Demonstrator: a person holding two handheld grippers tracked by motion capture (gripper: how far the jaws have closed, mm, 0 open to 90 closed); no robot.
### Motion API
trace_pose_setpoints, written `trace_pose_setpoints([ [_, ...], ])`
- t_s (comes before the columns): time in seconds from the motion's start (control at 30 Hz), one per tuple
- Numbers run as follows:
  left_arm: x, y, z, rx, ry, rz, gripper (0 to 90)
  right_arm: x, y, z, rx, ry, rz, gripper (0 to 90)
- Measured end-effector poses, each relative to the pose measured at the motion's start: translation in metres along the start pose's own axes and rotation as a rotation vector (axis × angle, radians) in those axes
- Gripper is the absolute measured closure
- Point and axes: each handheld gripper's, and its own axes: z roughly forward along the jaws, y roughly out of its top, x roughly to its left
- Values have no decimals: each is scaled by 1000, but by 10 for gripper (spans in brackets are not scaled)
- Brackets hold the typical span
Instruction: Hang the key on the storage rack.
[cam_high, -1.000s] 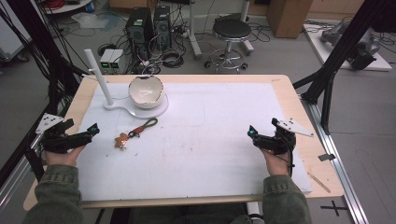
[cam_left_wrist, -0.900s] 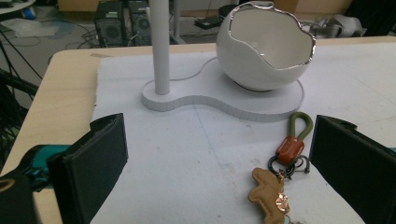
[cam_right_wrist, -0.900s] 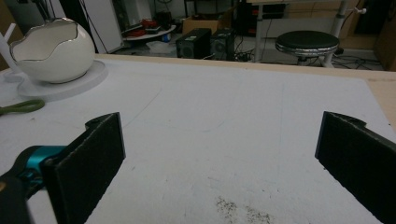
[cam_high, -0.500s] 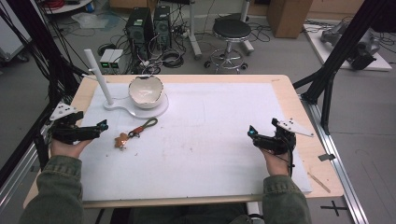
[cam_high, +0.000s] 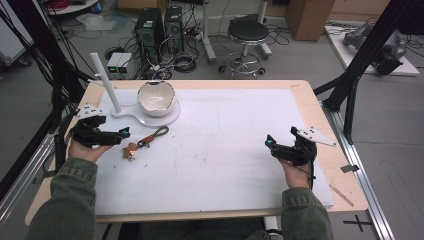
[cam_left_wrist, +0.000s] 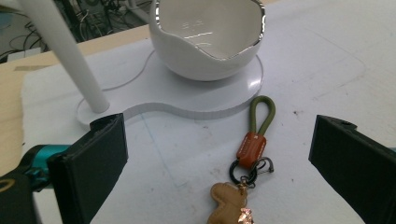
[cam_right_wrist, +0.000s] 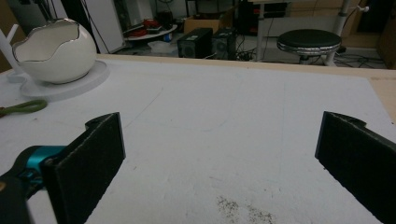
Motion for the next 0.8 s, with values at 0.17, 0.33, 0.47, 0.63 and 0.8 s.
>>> trace_pose_setpoints([
  [0.17,-4,1,11,34,-16,11,50,0,0,0,0,1,-2,5],
  [0.33,-7,6,20,72,-43,20,50,0,0,0,0,4,0,5],
  [0.47,-9,9,24,87,-55,36,50,0,0,0,3,8,-1,5],
  [0.63,-12,10,32,119,-64,51,50,0,0,0,4,7,5,5],
  [0.8,-16,8,43,153,-82,65,50,0,0,0,3,12,1,5],
])
